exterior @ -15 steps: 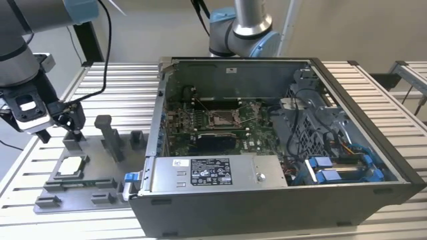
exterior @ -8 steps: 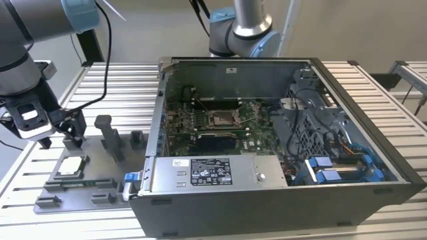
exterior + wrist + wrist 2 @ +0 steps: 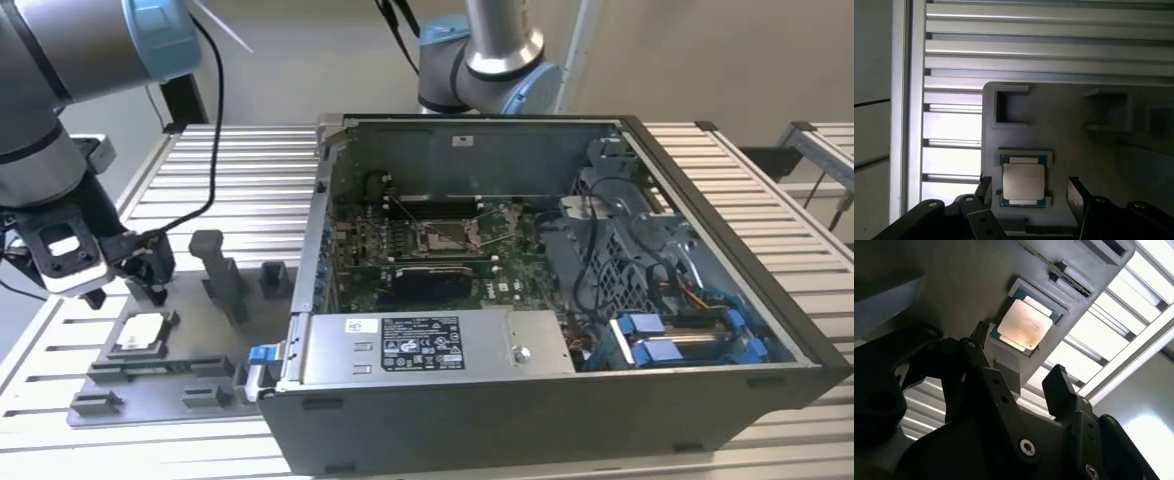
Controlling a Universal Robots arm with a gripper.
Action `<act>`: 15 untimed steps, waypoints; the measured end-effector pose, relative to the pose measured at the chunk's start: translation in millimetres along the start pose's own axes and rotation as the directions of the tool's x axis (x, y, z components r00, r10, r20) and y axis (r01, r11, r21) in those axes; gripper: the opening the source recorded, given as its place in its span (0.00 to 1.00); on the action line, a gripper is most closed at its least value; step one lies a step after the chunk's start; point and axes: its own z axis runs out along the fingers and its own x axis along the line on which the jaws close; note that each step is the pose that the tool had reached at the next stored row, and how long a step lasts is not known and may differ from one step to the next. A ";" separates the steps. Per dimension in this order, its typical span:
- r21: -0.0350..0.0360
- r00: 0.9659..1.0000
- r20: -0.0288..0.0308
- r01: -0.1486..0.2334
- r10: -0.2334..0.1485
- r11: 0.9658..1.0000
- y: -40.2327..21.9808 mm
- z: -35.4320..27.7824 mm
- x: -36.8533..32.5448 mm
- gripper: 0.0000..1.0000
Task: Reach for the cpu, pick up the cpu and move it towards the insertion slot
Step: 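Pick up the cpu and move it towards the insertion slot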
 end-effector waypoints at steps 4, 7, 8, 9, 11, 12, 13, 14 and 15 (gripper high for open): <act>0.000 1.000 0.000 0.000 0.000 1.000 -1.2 5.3 0.0 1.00; 0.000 1.000 0.000 0.000 0.000 1.000 -2.9 10.0 0.0 1.00; 0.000 1.000 0.000 0.001 -0.001 1.000 -3.6 11.5 0.0 1.00; -0.001 1.000 0.000 0.002 -0.002 1.000 -4.5 13.0 0.0 1.00; -0.003 1.000 0.000 0.008 -0.008 1.000 -5.9 15.6 0.1 1.00; -0.004 1.000 0.000 0.013 -0.013 1.000 -6.4 16.8 0.2 1.00; -0.004 1.000 0.000 0.017 -0.017 1.000 -6.9 18.2 0.4 1.00; -0.004 1.000 -0.001 0.020 -0.020 1.000 -7.1 19.2 0.5 1.00; -0.004 1.000 -0.001 0.025 -0.025 1.000 -7.4 20.5 0.6 1.00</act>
